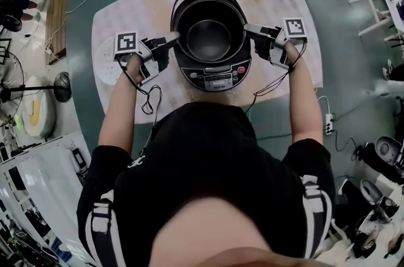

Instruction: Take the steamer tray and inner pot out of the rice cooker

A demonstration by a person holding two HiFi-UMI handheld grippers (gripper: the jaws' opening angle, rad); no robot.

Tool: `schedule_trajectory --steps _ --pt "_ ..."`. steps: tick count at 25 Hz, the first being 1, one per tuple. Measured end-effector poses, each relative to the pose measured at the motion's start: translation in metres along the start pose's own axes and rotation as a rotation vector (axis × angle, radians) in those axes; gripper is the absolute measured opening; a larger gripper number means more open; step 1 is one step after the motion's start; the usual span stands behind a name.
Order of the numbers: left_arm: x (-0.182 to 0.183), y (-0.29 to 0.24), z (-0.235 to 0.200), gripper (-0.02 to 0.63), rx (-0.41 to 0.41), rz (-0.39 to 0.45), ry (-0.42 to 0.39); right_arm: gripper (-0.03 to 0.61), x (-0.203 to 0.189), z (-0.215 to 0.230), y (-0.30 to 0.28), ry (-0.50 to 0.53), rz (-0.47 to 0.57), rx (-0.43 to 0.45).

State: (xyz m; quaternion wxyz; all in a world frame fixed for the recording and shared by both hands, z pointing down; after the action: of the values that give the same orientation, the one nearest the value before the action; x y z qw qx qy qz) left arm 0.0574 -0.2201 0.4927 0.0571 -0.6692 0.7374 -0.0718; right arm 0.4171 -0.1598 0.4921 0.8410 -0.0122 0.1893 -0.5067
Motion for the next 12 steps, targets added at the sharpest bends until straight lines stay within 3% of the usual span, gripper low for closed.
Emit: schedule_trajectory --steps 3,6,11,12 --pt "0.002 -0.002 -0.001 0.249 0.002 -0.009 0.004 0.248 0.001 0.004 0.000 -0.008 -0.005 -0.009" --pt "0.002 -0.002 -0.002 0.232 -0.012 -0.013 0.025 0.188 0.000 0.008 0.001 -0.005 -0.010 -0.046" --pt "0.006 -0.006 -0.003 0.176 0.013 -0.031 0.030 0.016 0.002 0.014 -0.001 0.058 -0.065 -0.207" --pt "0.007 -0.007 -0.002 0.161 0.038 -0.037 0.016 0.014 0.002 0.013 -0.002 0.070 -0.082 -0.237"
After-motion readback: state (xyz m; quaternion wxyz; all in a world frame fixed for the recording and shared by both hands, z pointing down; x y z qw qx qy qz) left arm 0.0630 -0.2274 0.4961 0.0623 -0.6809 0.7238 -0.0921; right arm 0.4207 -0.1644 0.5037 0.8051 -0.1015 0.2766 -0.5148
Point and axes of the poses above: the fingertips, and each gripper's own axes: y backward along the fingers, z to its right, x out of its top, the point moved 8 cm from there along y, backward along the fingers, and after that the axes turned 7 degrees about y, right-handed, at the moved point
